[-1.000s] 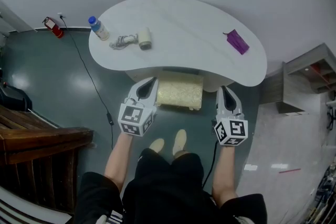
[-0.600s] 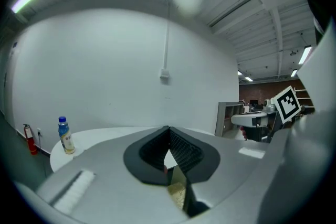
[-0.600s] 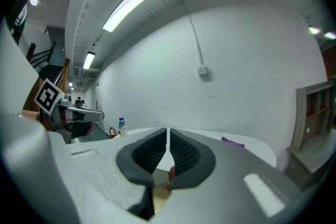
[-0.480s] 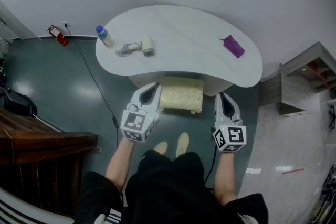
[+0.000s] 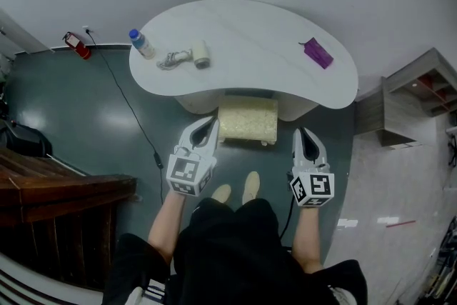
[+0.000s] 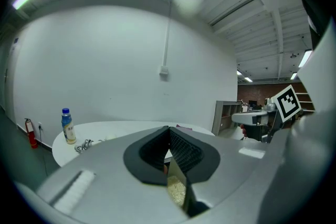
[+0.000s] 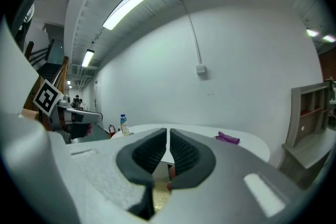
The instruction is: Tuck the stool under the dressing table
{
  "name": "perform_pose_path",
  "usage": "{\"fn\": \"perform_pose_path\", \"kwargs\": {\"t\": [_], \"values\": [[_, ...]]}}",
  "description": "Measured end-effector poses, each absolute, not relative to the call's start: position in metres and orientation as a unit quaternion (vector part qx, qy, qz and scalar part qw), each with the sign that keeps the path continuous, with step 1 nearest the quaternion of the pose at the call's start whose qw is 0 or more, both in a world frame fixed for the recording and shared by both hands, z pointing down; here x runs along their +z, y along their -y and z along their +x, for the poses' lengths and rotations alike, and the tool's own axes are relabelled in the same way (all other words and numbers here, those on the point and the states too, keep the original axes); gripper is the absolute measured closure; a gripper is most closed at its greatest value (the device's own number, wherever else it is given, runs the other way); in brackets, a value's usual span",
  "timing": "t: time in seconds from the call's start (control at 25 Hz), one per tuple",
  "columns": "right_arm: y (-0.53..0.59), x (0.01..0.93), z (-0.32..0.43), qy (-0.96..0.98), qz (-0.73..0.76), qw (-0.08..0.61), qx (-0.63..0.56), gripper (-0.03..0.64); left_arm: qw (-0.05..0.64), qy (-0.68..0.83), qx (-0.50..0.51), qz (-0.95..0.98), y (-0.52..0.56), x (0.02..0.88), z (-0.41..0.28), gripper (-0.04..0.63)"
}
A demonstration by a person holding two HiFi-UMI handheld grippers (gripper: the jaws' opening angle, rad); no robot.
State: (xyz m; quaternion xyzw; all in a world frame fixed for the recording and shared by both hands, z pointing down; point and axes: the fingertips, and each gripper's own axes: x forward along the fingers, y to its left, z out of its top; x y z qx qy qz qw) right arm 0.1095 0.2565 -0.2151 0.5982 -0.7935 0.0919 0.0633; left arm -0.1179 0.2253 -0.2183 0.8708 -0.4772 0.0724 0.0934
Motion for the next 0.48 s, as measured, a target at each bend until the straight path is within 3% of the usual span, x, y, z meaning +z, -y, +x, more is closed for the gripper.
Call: {"fn": "perform_pose_path", "kwargs": {"t": [0.48], "values": [[-0.256, -0.201, 0.098, 0.796, 0.595, 0.07, 0.093, 0.594, 0.102, 0.474, 0.079, 0.871, -0.226, -0.203, -0.123, 0.588]]}}
